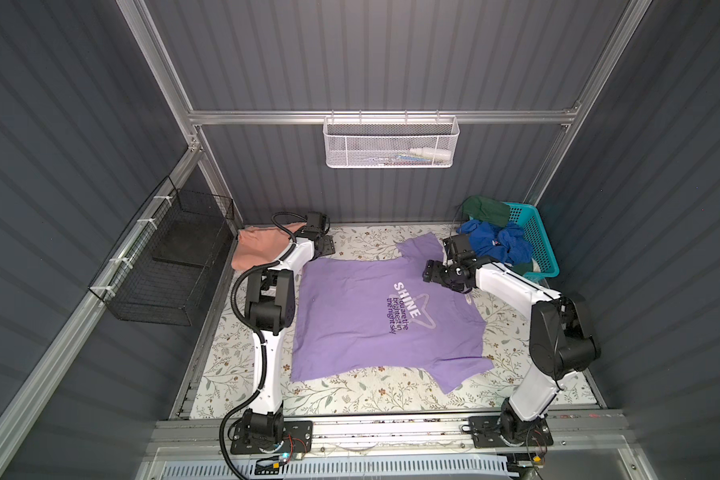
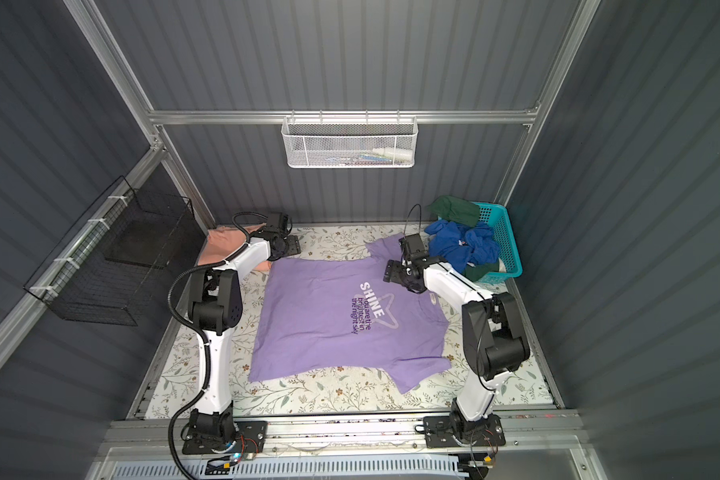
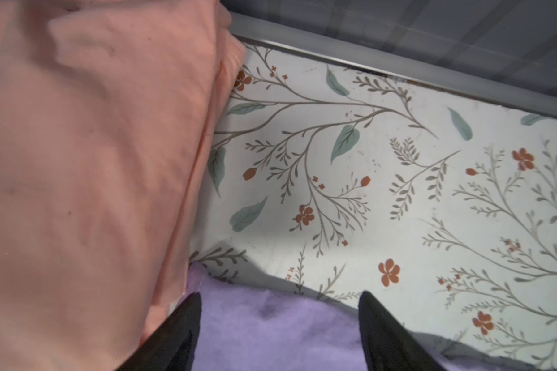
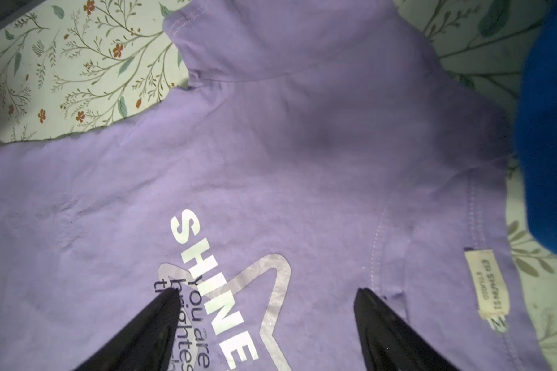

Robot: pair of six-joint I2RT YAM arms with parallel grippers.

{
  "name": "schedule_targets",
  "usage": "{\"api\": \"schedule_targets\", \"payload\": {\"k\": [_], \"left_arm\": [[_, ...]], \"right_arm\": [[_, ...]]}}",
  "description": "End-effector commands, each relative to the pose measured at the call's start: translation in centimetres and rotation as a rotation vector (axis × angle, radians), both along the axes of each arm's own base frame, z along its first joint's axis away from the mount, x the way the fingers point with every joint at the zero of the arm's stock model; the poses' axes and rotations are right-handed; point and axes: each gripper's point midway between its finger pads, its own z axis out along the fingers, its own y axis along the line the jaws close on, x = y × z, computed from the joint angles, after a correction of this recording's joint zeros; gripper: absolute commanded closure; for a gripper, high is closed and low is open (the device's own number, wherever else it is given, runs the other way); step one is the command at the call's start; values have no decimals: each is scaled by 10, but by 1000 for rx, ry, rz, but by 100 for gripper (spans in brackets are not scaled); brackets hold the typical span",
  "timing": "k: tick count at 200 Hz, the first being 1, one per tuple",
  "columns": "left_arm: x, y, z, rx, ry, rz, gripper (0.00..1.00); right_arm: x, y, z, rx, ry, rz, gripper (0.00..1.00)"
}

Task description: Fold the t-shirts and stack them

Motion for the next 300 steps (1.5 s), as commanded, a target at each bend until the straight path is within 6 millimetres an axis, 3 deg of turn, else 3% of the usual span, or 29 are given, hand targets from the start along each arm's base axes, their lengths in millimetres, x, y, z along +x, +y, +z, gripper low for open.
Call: {"api": "schedule_targets", "payload": {"k": [1, 94, 124, 140, 155, 191, 258, 300], "left_arm": [[-11, 13, -17, 91, 98, -4, 23], [-15, 9, -52, 85, 182, -21, 31], [-15, 5, -61, 66, 201, -30, 45], [-16, 3, -61, 55, 208, -38, 59], [-16, 3, -58, 55, 204, -44, 66], [-22, -4, -54, 20, 208, -69, 100], [-45, -11, -24, -74, 150, -44, 100], [-59, -27, -10, -149, 114, -67, 100]], "right_arm": [[-2, -3, 4, -9, -16, -14, 13], [-5, -3, 1, -10, 11, -10, 14], [-1, 1, 3, -6, 7, 3, 14], [3, 2, 4, -8, 7, 8, 14], [12, 6, 7, -3, -4, 16, 14], [41, 22, 2, 24, -12, 43, 14], [98, 51, -29, 34, 30, 78, 15], [131, 48, -52, -80, 40, 20, 18]]}}
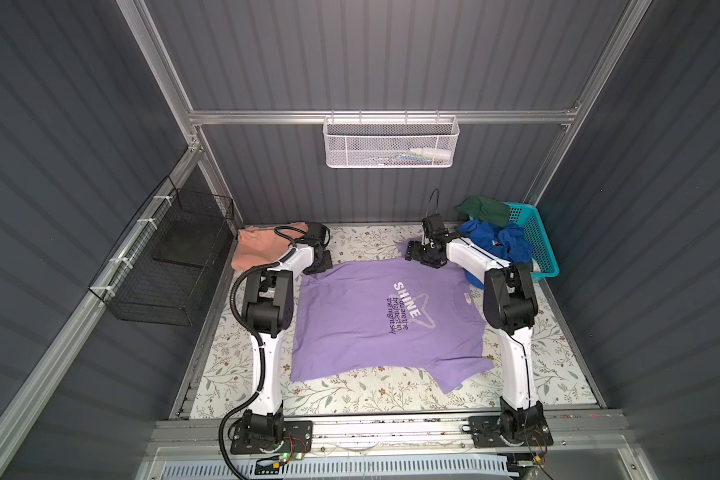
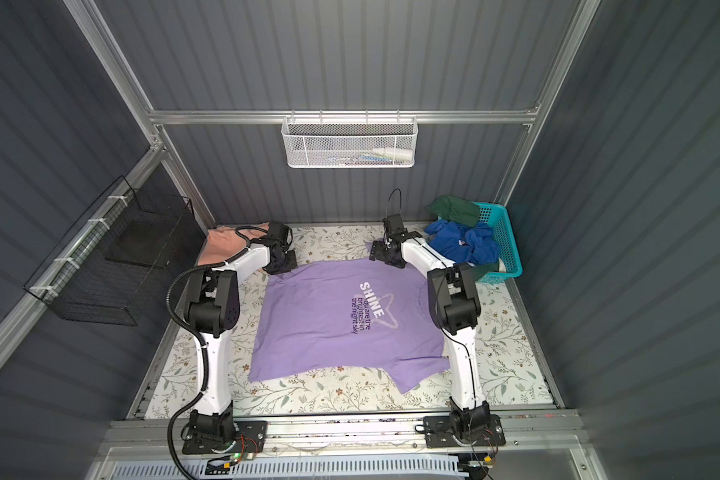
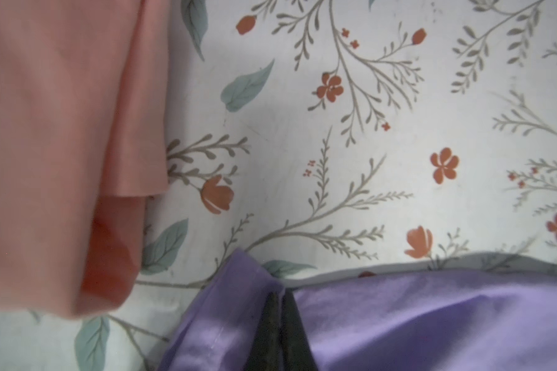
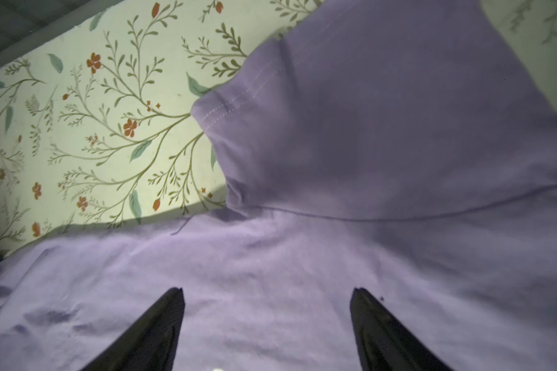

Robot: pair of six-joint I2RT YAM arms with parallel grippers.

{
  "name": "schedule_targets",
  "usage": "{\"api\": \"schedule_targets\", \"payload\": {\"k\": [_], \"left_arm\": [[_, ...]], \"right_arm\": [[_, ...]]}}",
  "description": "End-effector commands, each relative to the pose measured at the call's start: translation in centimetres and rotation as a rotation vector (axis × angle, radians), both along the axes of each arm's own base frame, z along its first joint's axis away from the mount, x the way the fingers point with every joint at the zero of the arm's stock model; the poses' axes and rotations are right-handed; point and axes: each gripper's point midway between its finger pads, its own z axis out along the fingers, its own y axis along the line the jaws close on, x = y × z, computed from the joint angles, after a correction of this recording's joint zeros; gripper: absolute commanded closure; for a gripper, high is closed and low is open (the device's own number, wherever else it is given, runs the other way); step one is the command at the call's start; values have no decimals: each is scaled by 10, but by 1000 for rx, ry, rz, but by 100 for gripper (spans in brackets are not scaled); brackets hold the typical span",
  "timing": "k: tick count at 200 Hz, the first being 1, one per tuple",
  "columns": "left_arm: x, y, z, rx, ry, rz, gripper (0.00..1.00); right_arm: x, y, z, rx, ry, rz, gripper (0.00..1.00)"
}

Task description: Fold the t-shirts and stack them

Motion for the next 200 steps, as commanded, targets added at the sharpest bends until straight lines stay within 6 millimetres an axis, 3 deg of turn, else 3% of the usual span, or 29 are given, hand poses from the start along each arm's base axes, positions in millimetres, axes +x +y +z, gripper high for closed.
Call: {"api": "schedule_targets", "payload": {"k": [1, 43, 113, 200], "left_arm": [[-2, -18, 24, -89, -54, -10, 100], [-7, -32, 21, -161, -38, -33, 100], [1, -37, 36, -178, -78, -61, 100], [-8, -55, 41, -297, -69, -85, 100]], "right_arm": [[6, -6, -16, -109, 32, -30, 18], [25, -10, -30, -213, 70, -54, 20], [41, -19, -26, -267, 29, -68, 23], [32, -11, -44, -203, 116, 1, 33]]}}
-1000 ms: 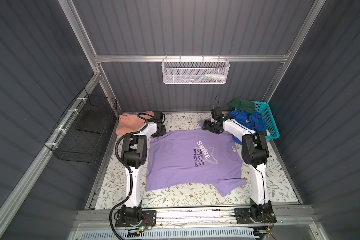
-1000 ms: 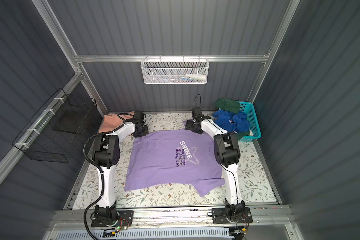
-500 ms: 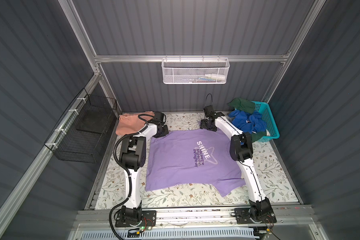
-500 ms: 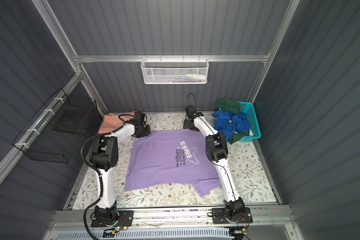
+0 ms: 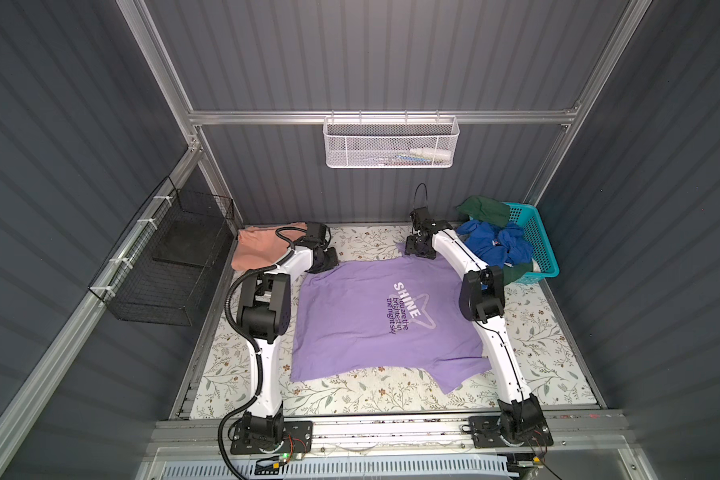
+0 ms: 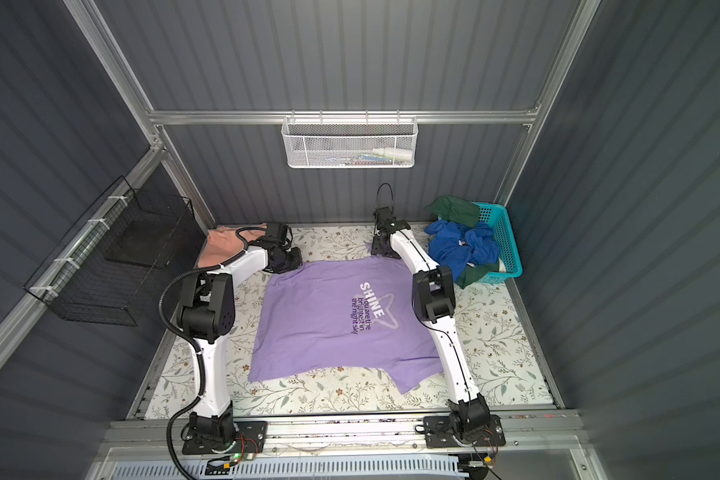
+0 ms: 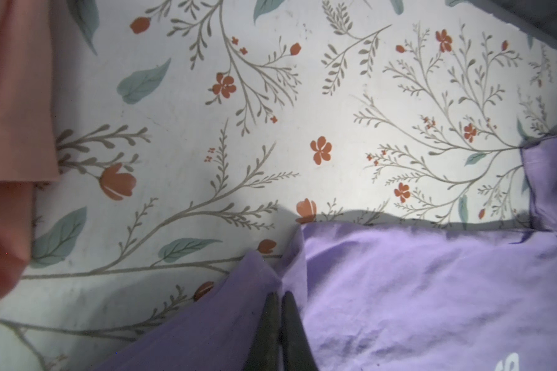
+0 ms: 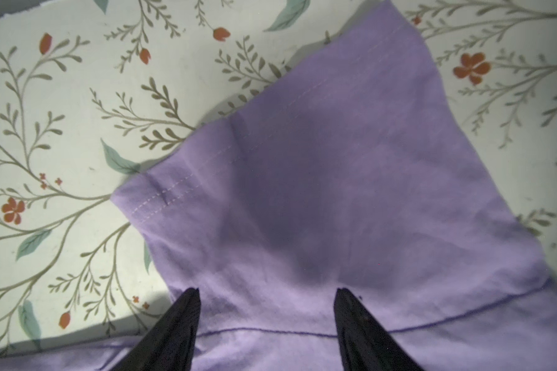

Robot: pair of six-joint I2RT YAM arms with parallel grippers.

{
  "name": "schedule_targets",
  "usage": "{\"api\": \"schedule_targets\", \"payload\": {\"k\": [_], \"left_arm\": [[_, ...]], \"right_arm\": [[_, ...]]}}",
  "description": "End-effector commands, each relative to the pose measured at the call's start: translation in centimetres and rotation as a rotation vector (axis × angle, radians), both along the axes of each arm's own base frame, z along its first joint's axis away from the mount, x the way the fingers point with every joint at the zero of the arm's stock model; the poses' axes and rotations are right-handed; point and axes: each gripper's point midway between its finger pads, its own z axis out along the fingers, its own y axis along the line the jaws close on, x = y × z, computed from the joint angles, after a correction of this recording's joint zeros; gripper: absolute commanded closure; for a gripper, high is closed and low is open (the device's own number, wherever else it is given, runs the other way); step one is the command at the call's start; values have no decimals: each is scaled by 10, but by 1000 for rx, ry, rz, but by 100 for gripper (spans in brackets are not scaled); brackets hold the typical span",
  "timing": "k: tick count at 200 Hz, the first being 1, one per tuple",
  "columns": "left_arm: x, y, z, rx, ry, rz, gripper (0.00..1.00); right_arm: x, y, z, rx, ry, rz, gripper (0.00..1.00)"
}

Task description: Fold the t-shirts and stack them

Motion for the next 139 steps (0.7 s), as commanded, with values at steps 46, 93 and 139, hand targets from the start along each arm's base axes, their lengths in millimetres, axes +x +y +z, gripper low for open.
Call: {"api": "schedule_targets", "payload": {"k": [46, 93, 139], "left_arm": [[-17, -18, 21, -113, 1, -20, 100], [-33, -16, 20, -120, 17, -10, 100], [-33, -11, 14, -76, 40, -14, 100]], "right_arm": [[-19, 5, -27, 5, 114, 83, 42], [-21, 6, -30, 30, 131, 97, 72], [-17, 2, -23, 0, 97, 116, 88]]}}
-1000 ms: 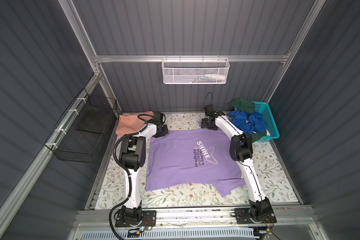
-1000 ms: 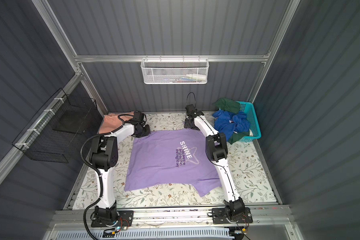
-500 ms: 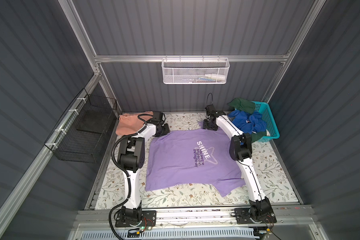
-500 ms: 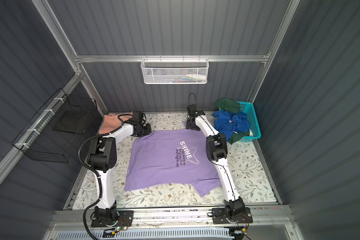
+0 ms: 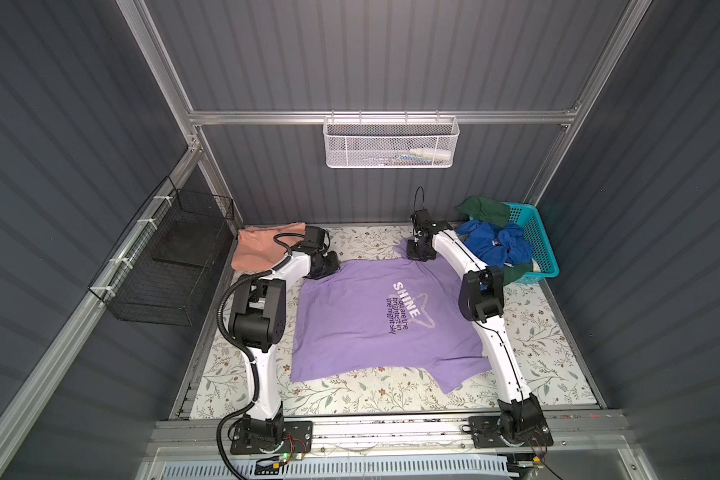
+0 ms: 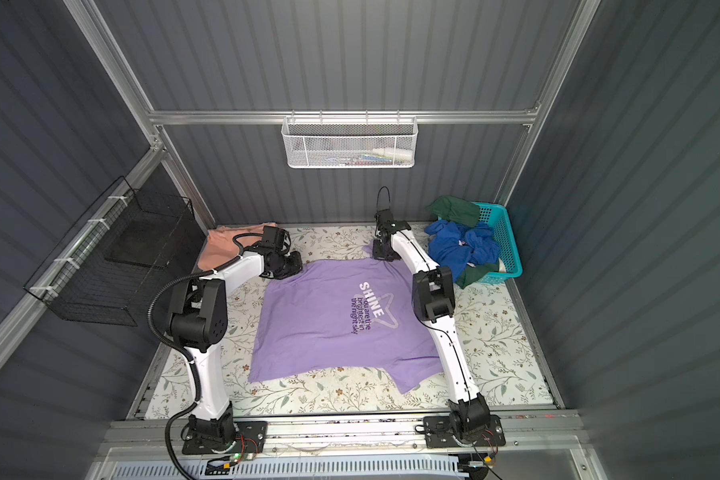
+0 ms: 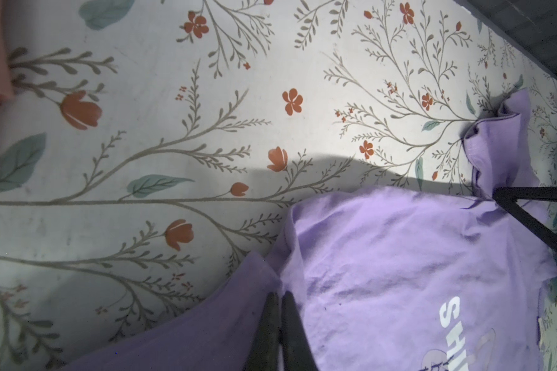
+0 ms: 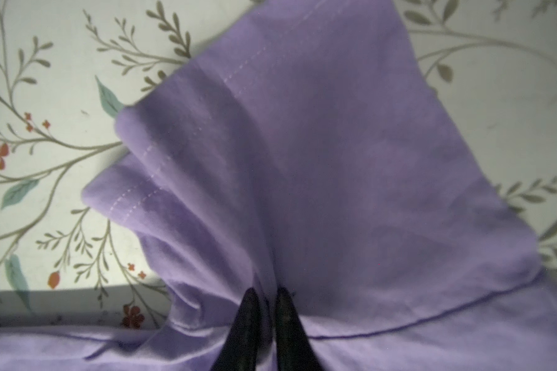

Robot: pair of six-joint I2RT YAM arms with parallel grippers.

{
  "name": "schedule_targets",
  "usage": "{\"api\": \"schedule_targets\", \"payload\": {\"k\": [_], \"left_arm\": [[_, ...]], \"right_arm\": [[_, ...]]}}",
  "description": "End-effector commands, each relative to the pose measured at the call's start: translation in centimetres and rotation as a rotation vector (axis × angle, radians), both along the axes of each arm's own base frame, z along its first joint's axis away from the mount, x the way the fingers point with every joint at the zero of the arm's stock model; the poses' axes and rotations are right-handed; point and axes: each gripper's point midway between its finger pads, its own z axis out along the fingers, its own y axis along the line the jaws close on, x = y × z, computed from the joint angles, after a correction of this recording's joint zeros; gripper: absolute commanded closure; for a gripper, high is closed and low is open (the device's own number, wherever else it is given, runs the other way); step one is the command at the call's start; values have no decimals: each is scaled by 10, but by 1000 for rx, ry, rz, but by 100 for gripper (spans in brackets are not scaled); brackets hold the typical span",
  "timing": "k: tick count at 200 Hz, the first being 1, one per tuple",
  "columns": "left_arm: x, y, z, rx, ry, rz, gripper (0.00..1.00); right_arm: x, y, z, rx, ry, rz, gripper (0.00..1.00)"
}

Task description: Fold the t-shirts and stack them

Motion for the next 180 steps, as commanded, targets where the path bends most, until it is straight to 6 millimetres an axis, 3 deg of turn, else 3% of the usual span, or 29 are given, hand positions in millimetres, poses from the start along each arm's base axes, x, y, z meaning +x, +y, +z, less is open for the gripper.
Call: {"api": "schedule_targets", "payload": {"k": [1, 51, 87, 180], "left_arm": [[-2, -1, 7, 14, 7, -12, 100], [6, 10, 11, 97, -5, -5, 100], [16, 13, 11, 133, -15, -4, 100], [17, 38, 15, 291, -62, 1, 100]], "right_arm": [[-6, -5, -13, -31, 30, 21, 88], [-2, -18, 7, -88, -38, 30, 100], [-1, -24, 25, -123, -79, 48, 100], [-18, -33, 61, -139, -132, 68, 100]]}}
